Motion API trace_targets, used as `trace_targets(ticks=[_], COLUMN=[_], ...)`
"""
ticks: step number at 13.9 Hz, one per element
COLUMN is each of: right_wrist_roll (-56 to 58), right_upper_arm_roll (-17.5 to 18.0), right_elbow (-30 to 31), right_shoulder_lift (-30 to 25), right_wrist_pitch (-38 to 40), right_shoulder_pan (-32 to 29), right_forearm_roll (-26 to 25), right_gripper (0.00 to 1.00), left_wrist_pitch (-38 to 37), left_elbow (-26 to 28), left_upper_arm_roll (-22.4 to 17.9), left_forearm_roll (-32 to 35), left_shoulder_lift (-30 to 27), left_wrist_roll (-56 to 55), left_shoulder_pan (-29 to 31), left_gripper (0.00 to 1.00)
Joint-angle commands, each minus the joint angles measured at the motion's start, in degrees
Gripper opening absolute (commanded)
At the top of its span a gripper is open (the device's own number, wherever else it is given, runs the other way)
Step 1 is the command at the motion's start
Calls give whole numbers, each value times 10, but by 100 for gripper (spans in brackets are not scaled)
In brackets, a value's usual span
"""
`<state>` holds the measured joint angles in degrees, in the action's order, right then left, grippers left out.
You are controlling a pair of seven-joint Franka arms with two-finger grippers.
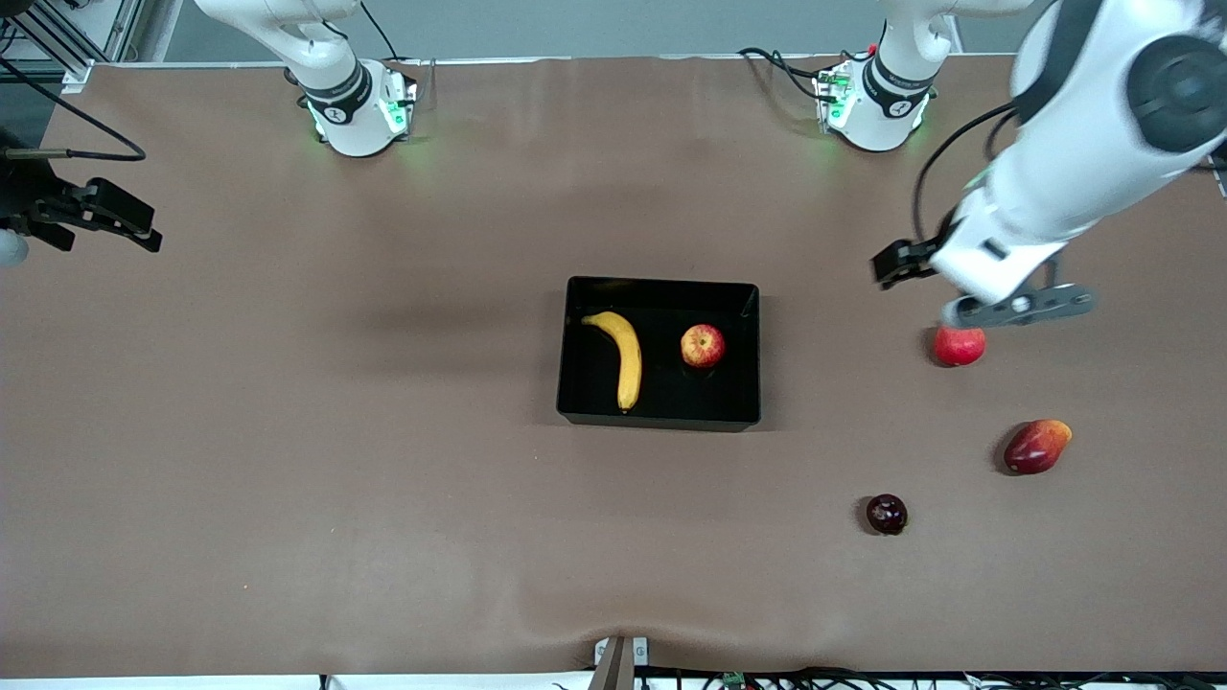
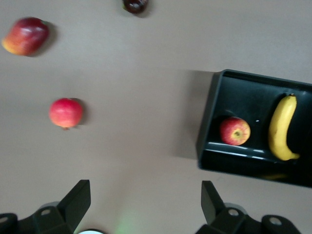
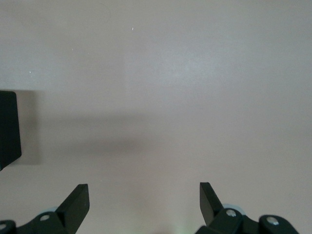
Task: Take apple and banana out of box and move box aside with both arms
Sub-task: 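Reach the left gripper into the black box over the apple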
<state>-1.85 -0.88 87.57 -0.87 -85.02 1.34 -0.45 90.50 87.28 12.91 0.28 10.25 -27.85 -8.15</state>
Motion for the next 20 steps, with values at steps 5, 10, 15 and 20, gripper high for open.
trace_targets(ticks=[5, 10, 15, 20], right_wrist_roll=[3, 3, 3, 2], right_upper_arm_roll=[-1, -1, -1, -2], right_elbow=[-5, -5, -5, -9], right_shoulder_lift=[-2, -2, -2, -2], right_wrist_pitch=[1, 0, 0, 1], right_shoulder_pan=[0, 0, -1, -3], right_forearm_roll=[6, 6, 6, 7], right_gripper=[100, 100, 100, 100], left_wrist_pitch=[117, 208, 222, 223], left_elbow=[-10, -9, -3, 6], left_upper_arm_roll=[23, 23, 22, 19], left_forearm_roll=[-2, 43, 53, 73], left_shoulder_lift=[124, 208, 261, 297], left_wrist_roll=[-134, -234, -322, -372], left_shoulder_pan=[-81, -136, -160, -179], left_gripper=[100, 100, 100, 100])
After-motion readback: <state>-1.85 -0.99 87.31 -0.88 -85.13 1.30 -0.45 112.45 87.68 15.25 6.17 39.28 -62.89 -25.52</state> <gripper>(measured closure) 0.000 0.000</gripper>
